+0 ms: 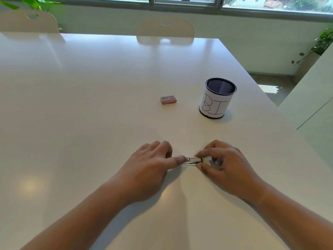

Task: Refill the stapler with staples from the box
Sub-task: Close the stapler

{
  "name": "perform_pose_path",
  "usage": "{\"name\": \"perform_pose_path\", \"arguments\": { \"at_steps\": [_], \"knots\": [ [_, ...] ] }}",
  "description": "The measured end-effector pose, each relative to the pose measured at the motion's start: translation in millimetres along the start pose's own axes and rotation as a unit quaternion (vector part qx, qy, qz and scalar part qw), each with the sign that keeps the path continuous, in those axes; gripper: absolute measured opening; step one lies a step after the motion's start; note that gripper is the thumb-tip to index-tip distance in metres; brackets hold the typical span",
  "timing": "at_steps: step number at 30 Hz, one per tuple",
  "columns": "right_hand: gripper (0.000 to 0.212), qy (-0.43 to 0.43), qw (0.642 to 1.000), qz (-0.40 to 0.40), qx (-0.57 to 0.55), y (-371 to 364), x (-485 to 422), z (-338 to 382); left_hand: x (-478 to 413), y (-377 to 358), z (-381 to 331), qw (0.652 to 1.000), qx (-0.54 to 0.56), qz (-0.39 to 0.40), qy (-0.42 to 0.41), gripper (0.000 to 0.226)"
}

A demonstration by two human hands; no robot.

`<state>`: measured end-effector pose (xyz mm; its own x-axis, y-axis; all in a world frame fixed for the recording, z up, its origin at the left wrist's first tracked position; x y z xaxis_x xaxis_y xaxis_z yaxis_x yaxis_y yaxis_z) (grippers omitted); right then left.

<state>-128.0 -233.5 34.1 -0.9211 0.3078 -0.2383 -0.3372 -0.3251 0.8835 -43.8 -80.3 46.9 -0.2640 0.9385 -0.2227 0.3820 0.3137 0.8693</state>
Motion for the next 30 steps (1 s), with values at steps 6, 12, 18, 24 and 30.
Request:
{"name": "perform_pose_path", "arguments": {
  "at_steps": [6, 12, 18, 24, 30],
  "knots": [
    [0.013, -0.005, 1.000, 0.012, 0.007, 2.1, -1.2, 2.7, 16.3, 25.8, 26.0, 0.998, 0.048, -0.013, 0.049, 0.059],
    [0.014, -0.035, 0.999, 0.024, -0.004, 3.4, -5.9, -1.0, 45.6, 47.3, 42.3, 0.996, 0.023, -0.029, 0.081, 0.026],
    [0.017, -0.050, 0.985, 0.036, -0.159, 8.6, -7.4, 12.2, 56.0, 54.6, 39.9, 0.974, 0.158, -0.123, 0.105, 0.017],
    [0.020, -0.005, 0.970, -0.023, -0.242, 25.3, 0.2, 59.9, 51.5, 55.5, 17.4, 0.902, 0.352, -0.226, 0.110, 0.015],
    [0.040, 0.059, 0.983, -0.135, -0.109, 44.2, 9.2, 88.4, 48.7, 23.8, 20.5, 0.732, 0.590, -0.249, 0.234, 0.029]
  ]
}}
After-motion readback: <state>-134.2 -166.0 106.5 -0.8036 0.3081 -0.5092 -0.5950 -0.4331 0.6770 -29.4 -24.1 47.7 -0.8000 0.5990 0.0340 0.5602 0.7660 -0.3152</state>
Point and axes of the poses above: each hand's wrist, its own x-axis away from the middle knuckle, its own y-axis out of the back of the hand, z = x × y, the point moved 8 cm from there along -x, towards the middle knuckle, and after that the axes turned 15 degrees about x, right-handed, at the moved point
